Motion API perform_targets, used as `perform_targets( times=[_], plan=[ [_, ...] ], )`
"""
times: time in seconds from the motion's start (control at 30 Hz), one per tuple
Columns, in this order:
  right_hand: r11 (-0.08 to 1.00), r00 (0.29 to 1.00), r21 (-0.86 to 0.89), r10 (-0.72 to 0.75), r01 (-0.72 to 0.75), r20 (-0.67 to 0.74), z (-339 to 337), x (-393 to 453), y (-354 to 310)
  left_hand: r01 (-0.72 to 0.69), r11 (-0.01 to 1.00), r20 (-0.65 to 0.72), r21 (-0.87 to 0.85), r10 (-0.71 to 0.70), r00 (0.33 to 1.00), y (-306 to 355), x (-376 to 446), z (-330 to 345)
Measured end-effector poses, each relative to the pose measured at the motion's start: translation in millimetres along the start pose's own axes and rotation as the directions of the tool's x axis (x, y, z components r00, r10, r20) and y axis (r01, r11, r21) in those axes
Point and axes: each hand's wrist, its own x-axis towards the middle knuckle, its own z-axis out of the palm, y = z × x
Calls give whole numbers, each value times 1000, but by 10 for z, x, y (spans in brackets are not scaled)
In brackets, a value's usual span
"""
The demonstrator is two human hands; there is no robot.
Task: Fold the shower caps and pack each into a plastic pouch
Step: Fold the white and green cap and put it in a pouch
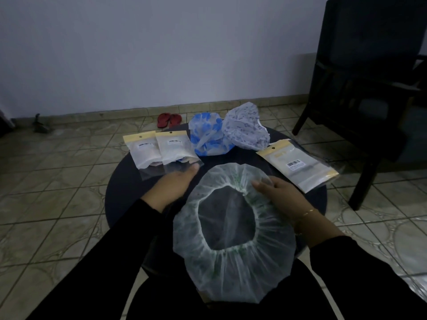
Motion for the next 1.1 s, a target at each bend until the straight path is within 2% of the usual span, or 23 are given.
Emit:
perform_targets(
  times=[0.07, 0.1, 0.17, 0.23, 0.33, 0.47, 0.6, 0.67, 0.73, 0.8, 0.83, 0.9, 0.97, 1.0, 1.03, 1.1],
  plan=[
    [994, 999, 105, 31, -34, 33, 14, 0, -24, -32, 999, 155, -19, 35, 987, 5, 47, 79],
    [977, 996, 194, 78, -85, 47, 12, -4, -38, -53, 999, 167, 6, 51, 985, -14, 77, 125],
    [918, 983, 353, 150, -178, 106, -31, 17, -22, -64, 997, 76, 36, 61, 995, -48, 124, 197],
    [895, 976, 394, 172, -212, 133, -89, 5, -24, -49, 999, -62, 21, 51, 997, -90, 131, 223],
    [939, 972, 259, 234, -226, 1, -142, 58, 45, -42, 999, -147, -27, 37, 988, -179, 135, 241],
    [976, 973, -8, 218, -219, -71, -121, 88, 20, -33, 999, -198, -14, 29, 980, -270, 122, 246],
    [946, 946, -279, 71, -163, -315, -182, 164, 25, 30, 990, -211, 136, 0, 977, -402, 141, 111],
    [935, 944, -330, 17, -132, -328, -187, 180, 41, 59, 967, -153, 249, -21, 988, -447, 141, 66],
    [905, 958, -416, -44, -82, -283, -143, 175, 26, 48, 941, -123, 335, -7, 992, -430, 124, 58],
    [824, 959, -564, -123, -45, -256, -90, 159, 28, -36, 912, -159, 410, 110, 981, -350, 92, 66],
    [736, 948, -677, -197, -25, -249, -61, 141, 29, -124, 888, -197, 444, 231, 953, -318, 93, 86],
    [513, 909, -858, -372, 33, -188, 8, 89, 32, -376, 772, -222, 512, 542, 811, -209, 86, 139],
    [403, 875, -907, -476, 123, -93, 90, 39, 33, -570, 612, -115, 549, 730, 673, -84, 88, 235],
    [370, 871, -913, -490, 172, -35, 124, 23, 39, -638, 551, -15, 538, 763, 647, -44, 100, 307],
    [334, 876, -917, -481, 216, 32, 152, 16, 55, -676, 516, 98, 526, 753, 651, -6, 100, 390],
    [282, 907, -919, -393, 275, 151, 175, 13, 130, -674, 478, 311, 562, 633, 709, -25, 139, 555]
  ],
)
